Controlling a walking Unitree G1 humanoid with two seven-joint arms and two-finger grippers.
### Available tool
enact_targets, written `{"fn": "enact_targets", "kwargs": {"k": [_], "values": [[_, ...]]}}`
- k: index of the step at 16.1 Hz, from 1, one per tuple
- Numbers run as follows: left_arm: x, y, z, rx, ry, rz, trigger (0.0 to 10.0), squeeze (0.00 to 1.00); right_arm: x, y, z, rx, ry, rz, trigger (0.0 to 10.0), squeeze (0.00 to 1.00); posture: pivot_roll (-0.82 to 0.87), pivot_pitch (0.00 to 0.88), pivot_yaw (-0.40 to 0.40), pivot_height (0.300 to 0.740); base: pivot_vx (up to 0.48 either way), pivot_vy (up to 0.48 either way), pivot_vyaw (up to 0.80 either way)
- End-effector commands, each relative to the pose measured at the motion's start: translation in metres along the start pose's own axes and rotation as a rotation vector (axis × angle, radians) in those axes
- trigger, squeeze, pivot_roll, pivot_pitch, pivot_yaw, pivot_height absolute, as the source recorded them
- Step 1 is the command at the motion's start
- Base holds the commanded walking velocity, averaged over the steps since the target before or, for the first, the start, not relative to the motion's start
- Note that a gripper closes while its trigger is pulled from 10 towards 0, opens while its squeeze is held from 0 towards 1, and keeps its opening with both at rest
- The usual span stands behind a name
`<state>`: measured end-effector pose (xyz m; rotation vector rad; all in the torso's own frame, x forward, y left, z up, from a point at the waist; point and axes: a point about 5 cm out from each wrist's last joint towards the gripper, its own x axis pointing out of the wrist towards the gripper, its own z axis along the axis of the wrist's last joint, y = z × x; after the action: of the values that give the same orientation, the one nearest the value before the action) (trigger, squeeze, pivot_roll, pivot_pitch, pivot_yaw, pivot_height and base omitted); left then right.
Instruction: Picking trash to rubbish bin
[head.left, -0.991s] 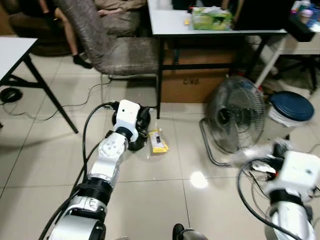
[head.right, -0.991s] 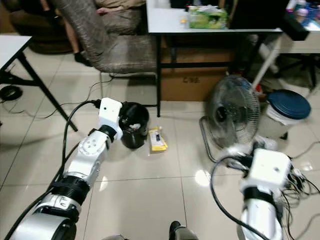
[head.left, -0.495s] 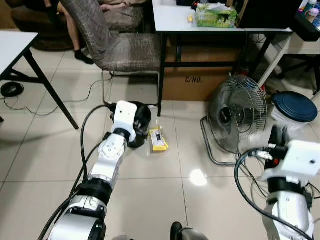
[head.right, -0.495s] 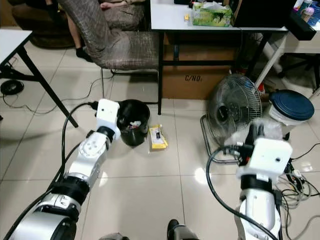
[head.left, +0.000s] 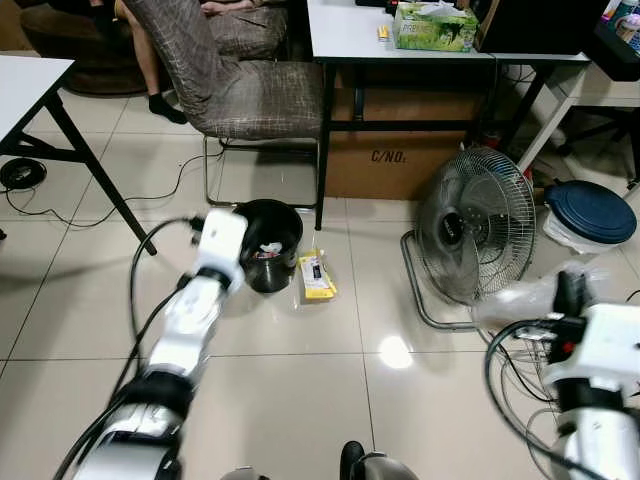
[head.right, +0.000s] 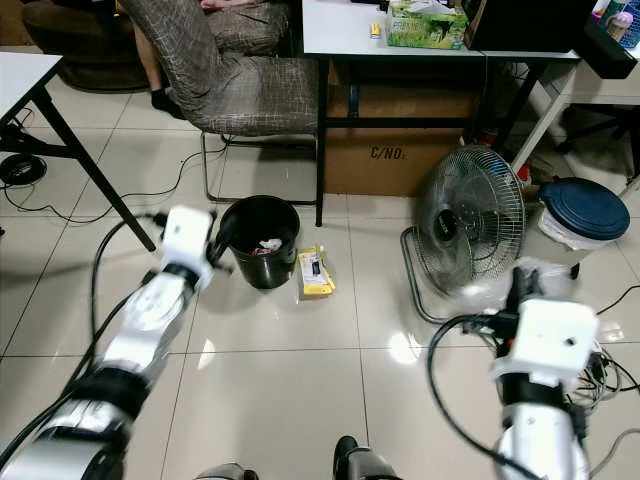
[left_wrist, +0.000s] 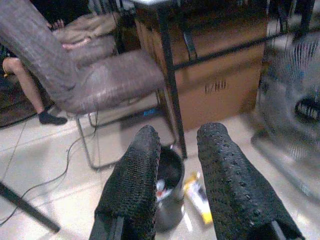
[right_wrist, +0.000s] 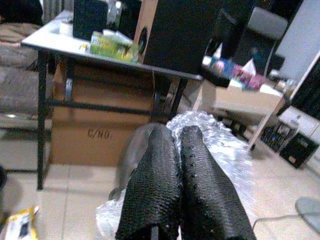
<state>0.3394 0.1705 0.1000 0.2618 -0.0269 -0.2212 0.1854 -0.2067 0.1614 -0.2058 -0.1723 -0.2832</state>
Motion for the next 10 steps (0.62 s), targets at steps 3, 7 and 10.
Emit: {"fn": "enact_targets", "kwargs": {"k": [3, 7, 10], "values": [[-0.017, 0.015, -0.008, 0.069, 0.014, -0.060, 10.0, 0.00, 0.014, -0.003, 0.009, -0.010, -0.054, 0.036, 10.0, 0.00, 0.13, 0.145, -0.043, 0.740, 0.000, 0.000, 0.00], [-0.040, 0.026, -0.016, 0.102, 0.036, -0.123, 10.0, 0.00, 0.034, 0.010, 0.019, 0.033, -0.093, 0.127, 10.0, 0.00, 0.19, 0.147, -0.089, 0.740, 0.000, 0.000, 0.00], [-0.043, 0.016, -0.012, -0.003, -0.013, -0.125, 10.0, 0.00, 0.043, 0.020, 0.024, 0.064, -0.109, 0.184, 10.0, 0.00, 0.20, 0.142, -0.093, 0.740, 0.000, 0.000, 0.00]]}}
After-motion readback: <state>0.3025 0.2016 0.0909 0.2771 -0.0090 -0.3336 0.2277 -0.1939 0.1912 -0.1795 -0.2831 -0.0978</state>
